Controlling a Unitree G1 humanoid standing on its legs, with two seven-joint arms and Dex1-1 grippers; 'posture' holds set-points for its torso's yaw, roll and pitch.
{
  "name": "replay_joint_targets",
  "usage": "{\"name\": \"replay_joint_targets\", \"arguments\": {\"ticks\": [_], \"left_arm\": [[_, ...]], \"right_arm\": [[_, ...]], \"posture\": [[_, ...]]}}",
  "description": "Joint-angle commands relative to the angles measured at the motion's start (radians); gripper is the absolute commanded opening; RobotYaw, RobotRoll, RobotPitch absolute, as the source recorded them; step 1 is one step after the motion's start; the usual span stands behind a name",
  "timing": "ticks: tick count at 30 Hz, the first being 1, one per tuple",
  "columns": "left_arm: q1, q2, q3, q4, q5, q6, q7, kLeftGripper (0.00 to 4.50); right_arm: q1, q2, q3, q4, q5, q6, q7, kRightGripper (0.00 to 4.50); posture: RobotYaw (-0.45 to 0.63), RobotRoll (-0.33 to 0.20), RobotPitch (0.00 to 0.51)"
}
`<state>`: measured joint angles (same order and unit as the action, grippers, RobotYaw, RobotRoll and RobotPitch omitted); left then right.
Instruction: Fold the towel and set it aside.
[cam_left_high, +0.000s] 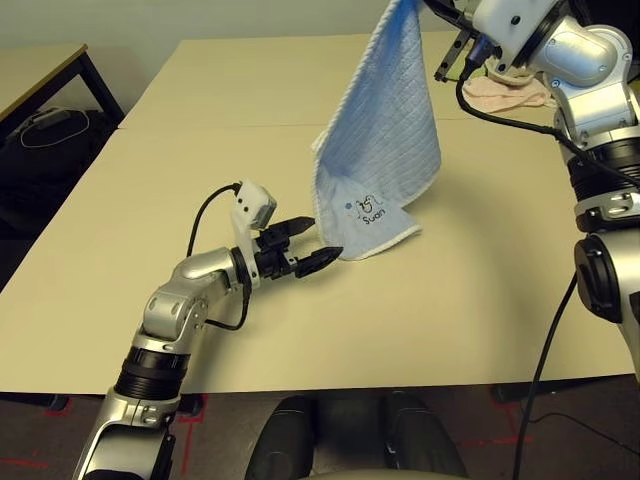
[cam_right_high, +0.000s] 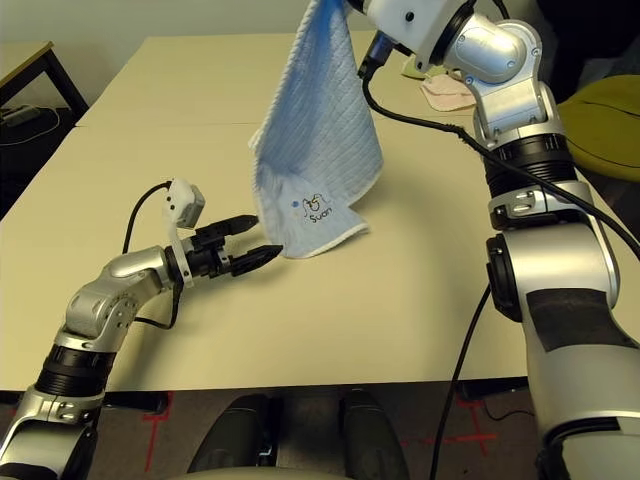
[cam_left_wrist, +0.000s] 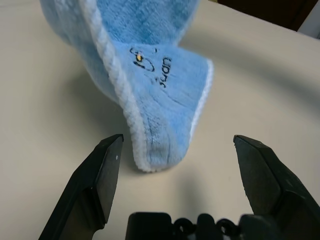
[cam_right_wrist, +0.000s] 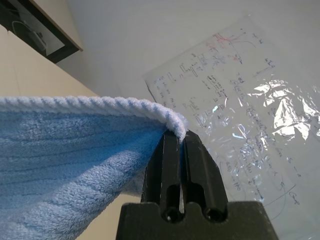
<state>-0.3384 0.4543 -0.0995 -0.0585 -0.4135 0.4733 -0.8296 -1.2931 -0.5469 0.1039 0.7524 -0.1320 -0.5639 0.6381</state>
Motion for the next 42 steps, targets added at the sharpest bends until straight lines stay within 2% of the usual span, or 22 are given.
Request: {"name": "replay_joint_targets", "arguments": {"ticks": [1, 7, 17, 26, 35, 42], "left_arm": [[0.002, -0.018, -0.026, 0.045, 0.031, -0.012, 0.004, 4.5], [-0.005, -0.065, -0.063, 0.106, 0.07, -0.034, 0.004, 4.5], [-0.02, -0.095, -0.071, 0.163, 0.107, -0.048, 0.013, 4.5], [-0.015, -0.101, -0.063, 0.162, 0.111, -0.056, 0.017, 4.5], [-0.028, -0.179, -0.049, 0.195, 0.096, -0.065, 0.047, 4.5], [-0.039, -0.183, -0.047, 0.203, 0.095, -0.06, 0.029, 4.5]], "right_arm": [[-0.024, -0.005, -0.006, 0.012, -0.006, -0.014, -0.012, 0.04], [-0.014, -0.008, -0.007, 0.014, -0.009, -0.016, -0.013, 0.04], [-0.022, -0.018, -0.009, 0.029, -0.017, -0.022, -0.024, 0.04], [-0.036, -0.018, -0.011, 0.044, -0.014, -0.023, -0.038, 0.04], [-0.038, -0.016, -0.01, 0.04, -0.012, -0.026, -0.034, 0.04], [-0.022, -0.015, -0.009, 0.03, -0.009, -0.02, -0.029, 0.04]], "posture": [[0.1, 0.0, 0.07], [0.09, 0.0, 0.068], [0.09, 0.0, 0.061], [0.09, 0.0, 0.058], [0.09, 0.0, 0.056], [0.09, 0.0, 0.06]]}}
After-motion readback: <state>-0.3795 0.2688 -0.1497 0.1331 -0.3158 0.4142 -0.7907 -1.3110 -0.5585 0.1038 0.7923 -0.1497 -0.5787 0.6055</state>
